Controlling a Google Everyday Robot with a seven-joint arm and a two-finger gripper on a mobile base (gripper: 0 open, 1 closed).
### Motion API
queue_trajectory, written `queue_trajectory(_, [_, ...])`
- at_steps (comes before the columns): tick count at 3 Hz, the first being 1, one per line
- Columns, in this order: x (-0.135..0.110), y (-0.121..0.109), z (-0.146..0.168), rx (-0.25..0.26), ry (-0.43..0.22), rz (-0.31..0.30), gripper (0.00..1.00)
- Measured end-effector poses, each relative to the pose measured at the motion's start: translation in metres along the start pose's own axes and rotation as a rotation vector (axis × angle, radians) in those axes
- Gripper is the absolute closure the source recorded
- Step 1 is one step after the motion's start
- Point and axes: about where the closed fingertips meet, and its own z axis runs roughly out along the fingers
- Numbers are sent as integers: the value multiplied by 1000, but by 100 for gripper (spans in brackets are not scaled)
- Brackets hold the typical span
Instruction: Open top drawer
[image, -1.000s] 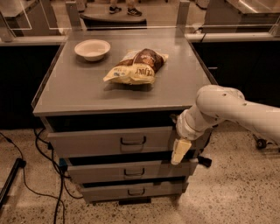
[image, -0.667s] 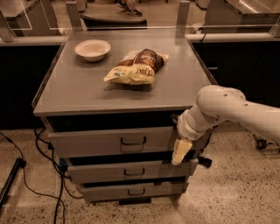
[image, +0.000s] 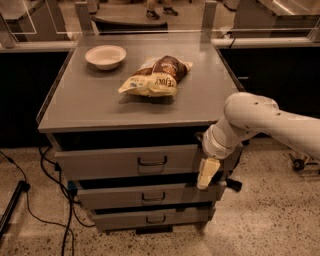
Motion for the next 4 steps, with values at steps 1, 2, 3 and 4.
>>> queue_trajectory(1, [2,4,-2,-39,-3,16,0])
queue_trajectory(2, [3,8,-4,-48,-2,20,0])
queue_trajectory(3, [5,17,-10,-94,0,38,0])
queue_trajectory(4, [9,31,-19,-148,12,54,0])
